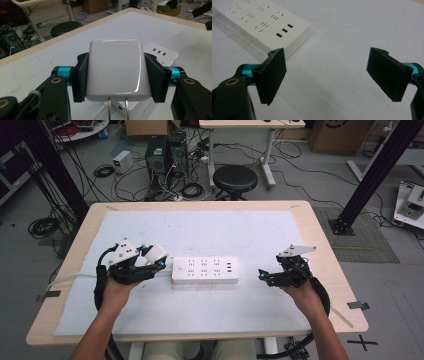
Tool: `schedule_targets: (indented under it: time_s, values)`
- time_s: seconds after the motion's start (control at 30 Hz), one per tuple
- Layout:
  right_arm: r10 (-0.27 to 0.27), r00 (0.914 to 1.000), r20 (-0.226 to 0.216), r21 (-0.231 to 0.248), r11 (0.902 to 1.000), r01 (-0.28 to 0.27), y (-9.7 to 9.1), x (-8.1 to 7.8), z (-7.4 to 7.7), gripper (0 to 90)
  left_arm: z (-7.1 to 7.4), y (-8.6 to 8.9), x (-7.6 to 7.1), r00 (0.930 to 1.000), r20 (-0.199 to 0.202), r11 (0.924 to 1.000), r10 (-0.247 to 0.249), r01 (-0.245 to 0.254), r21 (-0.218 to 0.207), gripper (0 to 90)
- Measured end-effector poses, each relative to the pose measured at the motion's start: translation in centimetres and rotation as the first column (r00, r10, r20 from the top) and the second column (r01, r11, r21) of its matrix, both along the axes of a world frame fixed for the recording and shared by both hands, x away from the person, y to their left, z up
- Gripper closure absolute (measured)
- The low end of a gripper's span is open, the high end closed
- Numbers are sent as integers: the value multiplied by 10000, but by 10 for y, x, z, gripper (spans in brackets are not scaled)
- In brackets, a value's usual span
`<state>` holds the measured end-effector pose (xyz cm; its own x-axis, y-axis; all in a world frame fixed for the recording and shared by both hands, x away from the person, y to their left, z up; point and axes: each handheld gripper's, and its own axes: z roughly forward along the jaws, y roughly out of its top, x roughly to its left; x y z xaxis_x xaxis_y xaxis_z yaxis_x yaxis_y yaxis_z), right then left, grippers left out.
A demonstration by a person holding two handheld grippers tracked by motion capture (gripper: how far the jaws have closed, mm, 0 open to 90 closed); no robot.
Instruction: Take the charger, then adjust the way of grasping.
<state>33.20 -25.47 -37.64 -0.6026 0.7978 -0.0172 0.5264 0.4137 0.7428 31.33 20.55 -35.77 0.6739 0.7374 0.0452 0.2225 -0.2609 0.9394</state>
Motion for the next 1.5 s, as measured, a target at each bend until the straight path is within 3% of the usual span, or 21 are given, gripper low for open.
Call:
schedule_targets:
  time_s: [0.2,0.33,0.37,0.4,0.67,0.87,0.93,0.97,1.07,1.27,1.5]
  values:
    - [78,10000,52,-2,10000,-78,1,0,0,162,0,0,-5,9967,305,9971,-756,758,-25,426]
    - [104,9998,191,-155,9998,-101,4,-1,0,161,-2,-3,-8,9897,328,9902,-1395,1394,72,425]
    - [203,9996,183,-222,9996,-199,4,-1,-1,162,-3,-5,-9,9845,328,9849,-1725,1719,211,426]
    - [302,9995,134,-218,9993,-299,6,-2,-1,161,-3,-5,-9,9845,328,9849,-1725,1719,211,425]
    - [884,9961,15,-68,9961,-884,14,-3,0,162,-8,-11,-16,9625,341,9619,-2693,2671,576,425]
    - [1113,9937,-162,119,9937,-1112,22,-5,0,162,-9,-16,-19,9483,371,9458,-3152,3107,948,426]
    - [1250,9919,-217,277,9919,-1244,24,-6,1,162,-11,-19,-20,9398,501,9372,-3379,3312,1095,426]
    - [1250,9919,-217,277,9919,-1244,24,-6,1,162,-11,-19,-20,9398,501,9372,-3379,3312,1095,426]
    - [1496,9884,-270,503,9877,-1481,32,-9,2,162,-13,-24,-21,9299,504,9257,-3644,3559,1279,425]
    - [1786,9834,-310,724,9817,-1760,45,-14,5,168,-17,-33,-24,9037,557,8939,-4244,4085,1844,425]
    - [2078,9763,-613,981,9746,-2013,56,-16,3,169,-20,-37,-23,8951,513,8837,-4429,4262,1933,425]
